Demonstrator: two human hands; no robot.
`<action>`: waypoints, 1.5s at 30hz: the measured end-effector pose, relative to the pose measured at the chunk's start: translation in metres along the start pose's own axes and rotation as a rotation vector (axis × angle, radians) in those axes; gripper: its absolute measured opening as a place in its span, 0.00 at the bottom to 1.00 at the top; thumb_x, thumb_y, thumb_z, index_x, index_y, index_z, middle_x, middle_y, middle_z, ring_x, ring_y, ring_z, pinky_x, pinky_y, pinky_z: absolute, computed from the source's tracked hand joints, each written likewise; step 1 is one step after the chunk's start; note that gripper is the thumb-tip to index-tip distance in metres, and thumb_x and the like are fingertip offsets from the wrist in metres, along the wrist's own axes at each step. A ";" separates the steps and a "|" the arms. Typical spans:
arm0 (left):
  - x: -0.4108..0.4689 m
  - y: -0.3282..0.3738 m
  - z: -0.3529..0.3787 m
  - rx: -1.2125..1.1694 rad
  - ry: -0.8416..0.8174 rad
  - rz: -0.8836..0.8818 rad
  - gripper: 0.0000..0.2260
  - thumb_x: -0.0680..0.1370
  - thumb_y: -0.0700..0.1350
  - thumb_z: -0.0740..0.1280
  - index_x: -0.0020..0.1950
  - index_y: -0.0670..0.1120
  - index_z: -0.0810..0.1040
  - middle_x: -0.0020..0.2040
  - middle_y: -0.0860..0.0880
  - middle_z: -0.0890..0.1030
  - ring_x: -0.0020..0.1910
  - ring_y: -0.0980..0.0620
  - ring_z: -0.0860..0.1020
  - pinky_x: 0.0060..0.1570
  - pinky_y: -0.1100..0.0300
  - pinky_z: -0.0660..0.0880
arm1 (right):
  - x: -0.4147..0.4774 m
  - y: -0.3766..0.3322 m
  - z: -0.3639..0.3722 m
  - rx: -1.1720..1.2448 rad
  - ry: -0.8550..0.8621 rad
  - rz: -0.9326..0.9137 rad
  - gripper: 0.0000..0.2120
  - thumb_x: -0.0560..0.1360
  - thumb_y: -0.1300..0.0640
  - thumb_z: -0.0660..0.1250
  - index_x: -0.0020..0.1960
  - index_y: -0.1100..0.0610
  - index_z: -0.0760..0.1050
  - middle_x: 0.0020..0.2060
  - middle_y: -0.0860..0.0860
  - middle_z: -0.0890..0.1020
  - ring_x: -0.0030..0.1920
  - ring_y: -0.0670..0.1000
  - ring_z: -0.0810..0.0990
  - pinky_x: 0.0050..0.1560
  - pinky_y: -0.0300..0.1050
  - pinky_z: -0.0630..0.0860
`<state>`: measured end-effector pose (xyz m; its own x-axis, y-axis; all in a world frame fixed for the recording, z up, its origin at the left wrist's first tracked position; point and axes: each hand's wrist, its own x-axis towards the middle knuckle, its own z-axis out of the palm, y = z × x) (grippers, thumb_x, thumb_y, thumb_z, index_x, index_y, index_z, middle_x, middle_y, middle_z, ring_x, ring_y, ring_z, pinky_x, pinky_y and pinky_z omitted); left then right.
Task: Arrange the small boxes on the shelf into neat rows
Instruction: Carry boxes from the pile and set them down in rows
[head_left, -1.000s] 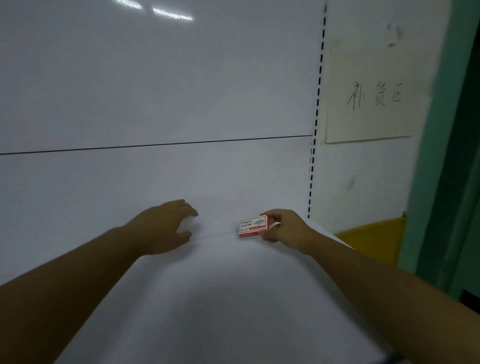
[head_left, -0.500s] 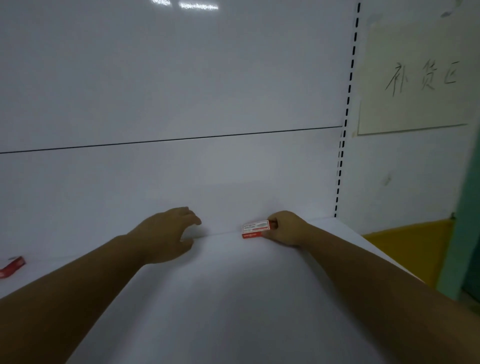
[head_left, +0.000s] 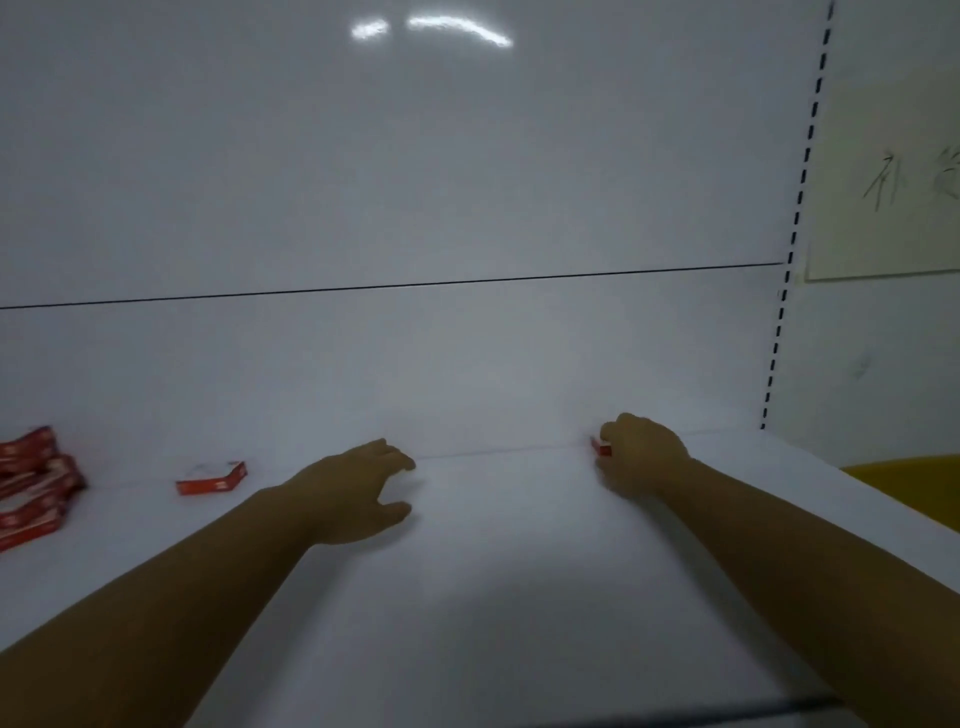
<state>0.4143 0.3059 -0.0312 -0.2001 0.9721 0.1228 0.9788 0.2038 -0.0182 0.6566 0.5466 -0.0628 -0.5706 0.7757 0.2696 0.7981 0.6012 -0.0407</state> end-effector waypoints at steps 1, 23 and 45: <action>-0.017 -0.014 -0.003 -0.012 -0.008 -0.024 0.26 0.76 0.60 0.59 0.72 0.55 0.59 0.75 0.54 0.58 0.74 0.55 0.51 0.70 0.56 0.53 | -0.006 -0.024 -0.005 0.010 -0.047 -0.044 0.20 0.75 0.47 0.61 0.64 0.55 0.69 0.61 0.55 0.72 0.61 0.56 0.71 0.60 0.48 0.70; -0.286 -0.299 -0.036 -0.084 0.079 -0.467 0.24 0.77 0.60 0.57 0.72 0.56 0.60 0.73 0.52 0.62 0.71 0.51 0.62 0.69 0.53 0.59 | -0.075 -0.488 -0.021 0.071 -0.173 -0.787 0.31 0.76 0.40 0.57 0.75 0.51 0.53 0.76 0.51 0.53 0.75 0.52 0.51 0.73 0.52 0.51; -0.239 -0.442 -0.010 -0.110 0.218 -0.250 0.18 0.67 0.63 0.68 0.54 0.59 0.76 0.39 0.62 0.77 0.37 0.64 0.75 0.33 0.71 0.67 | -0.012 -0.618 0.020 0.448 -0.194 -0.745 0.17 0.73 0.47 0.66 0.62 0.46 0.72 0.58 0.45 0.77 0.55 0.45 0.75 0.58 0.42 0.72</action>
<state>0.0302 -0.0174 -0.0421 -0.4318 0.8437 0.3189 0.9019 0.4069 0.1446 0.1666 0.1696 -0.0597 -0.9665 0.1473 0.2104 0.0786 0.9496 -0.3035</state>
